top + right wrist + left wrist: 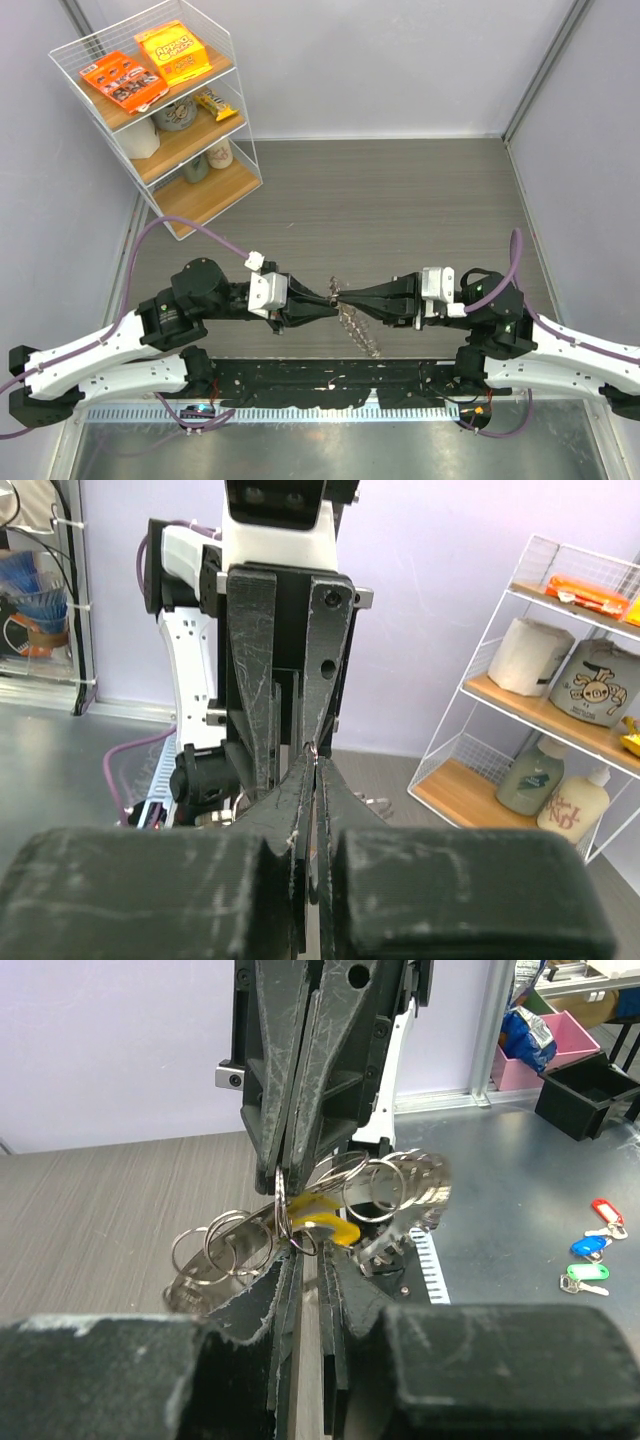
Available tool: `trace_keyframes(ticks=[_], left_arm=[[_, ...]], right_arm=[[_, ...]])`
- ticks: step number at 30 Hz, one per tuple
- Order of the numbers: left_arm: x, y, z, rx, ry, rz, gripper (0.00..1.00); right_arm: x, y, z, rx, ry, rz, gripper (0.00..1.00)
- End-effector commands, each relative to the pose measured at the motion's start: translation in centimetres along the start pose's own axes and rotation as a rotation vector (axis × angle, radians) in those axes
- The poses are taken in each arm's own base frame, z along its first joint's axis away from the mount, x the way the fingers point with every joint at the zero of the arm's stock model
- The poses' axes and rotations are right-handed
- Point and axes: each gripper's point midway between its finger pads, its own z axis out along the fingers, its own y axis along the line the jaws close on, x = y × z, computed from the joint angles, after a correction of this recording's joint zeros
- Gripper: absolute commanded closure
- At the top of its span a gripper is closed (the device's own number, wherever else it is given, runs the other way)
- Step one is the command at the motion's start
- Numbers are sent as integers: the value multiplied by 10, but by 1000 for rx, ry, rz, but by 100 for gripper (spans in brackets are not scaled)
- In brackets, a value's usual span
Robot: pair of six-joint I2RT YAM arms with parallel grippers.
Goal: Put the keys on the keyring
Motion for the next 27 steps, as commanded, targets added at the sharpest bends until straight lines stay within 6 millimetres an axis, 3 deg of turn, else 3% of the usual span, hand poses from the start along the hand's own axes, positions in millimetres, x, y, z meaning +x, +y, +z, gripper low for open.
trace_keyframes(ticks=[1,9,20,27], left_arm=[[-15,1,0,-3,-52,26,83],[-19,2,-3,-18,-61,29,82],[-22,10,-13,-81,-64,35,63],[-43,6,-22,-82,-125,44,58]], right_arm=[[-36,-10,5,50,-157,-28,94],[-27,-10,4,72,-191,19,94],[-33,-7,-1,68,-234,29,95],[-35,-5,-6,62,-235,30,94]])
